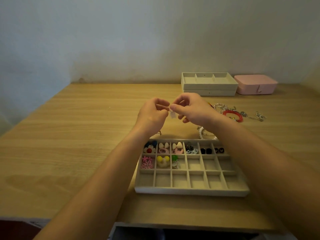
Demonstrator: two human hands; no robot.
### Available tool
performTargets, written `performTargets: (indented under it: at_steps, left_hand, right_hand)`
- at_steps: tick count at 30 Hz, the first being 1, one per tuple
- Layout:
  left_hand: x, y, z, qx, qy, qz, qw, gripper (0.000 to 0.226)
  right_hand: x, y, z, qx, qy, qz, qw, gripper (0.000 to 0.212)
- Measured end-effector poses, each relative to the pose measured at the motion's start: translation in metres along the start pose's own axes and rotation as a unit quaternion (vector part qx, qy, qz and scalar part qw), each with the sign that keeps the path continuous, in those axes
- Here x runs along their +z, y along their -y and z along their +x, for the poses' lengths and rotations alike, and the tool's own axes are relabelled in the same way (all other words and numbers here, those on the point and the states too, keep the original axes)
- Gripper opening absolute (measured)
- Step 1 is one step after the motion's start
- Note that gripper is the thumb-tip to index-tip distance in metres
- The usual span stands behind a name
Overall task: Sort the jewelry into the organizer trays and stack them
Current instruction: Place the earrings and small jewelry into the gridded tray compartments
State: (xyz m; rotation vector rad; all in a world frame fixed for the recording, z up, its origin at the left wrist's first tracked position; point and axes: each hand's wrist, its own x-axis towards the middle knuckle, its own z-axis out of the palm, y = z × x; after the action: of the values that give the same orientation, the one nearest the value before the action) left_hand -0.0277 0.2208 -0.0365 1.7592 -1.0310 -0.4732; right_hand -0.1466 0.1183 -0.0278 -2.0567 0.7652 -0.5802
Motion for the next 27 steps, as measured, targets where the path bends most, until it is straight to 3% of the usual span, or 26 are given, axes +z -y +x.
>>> performTargets:
  at_steps: [4, 9, 20, 24, 27]
  left_hand:
    - [0.001, -0.013, -0.020, -0.068, 0.039, -0.169, 0.982, 0.021]
    - [0.000, -0.024, -0.036, -0.166, 0.059, -0.384, 0.906, 0.022]
    - [-0.012, -0.021, -0.060, -0.164, 0.114, -0.433, 0.879, 0.023]
    - [-0.015, -0.017, -0.069, -0.167, 0.130, -0.429, 0.878, 0.018]
    - [-0.016, -0.016, -0.076, -0.174, 0.139, -0.399, 0.890, 0.019]
  right_hand:
    - [-0.007, 0.009, -0.015, 0.000, -0.011, 0.074, 0.997, 0.016]
    - [-0.015, 0.018, -0.031, 0.016, -0.013, 0.118, 0.993, 0.018]
    - [-0.025, 0.029, -0.058, 0.029, 0.039, 0.146, 0.988, 0.016]
    - [-0.030, 0.034, -0.068, 0.044, 0.068, 0.178, 0.981, 0.018]
    - [-0.030, 0.039, -0.072, 0.027, 0.073, 0.129, 0.989, 0.011]
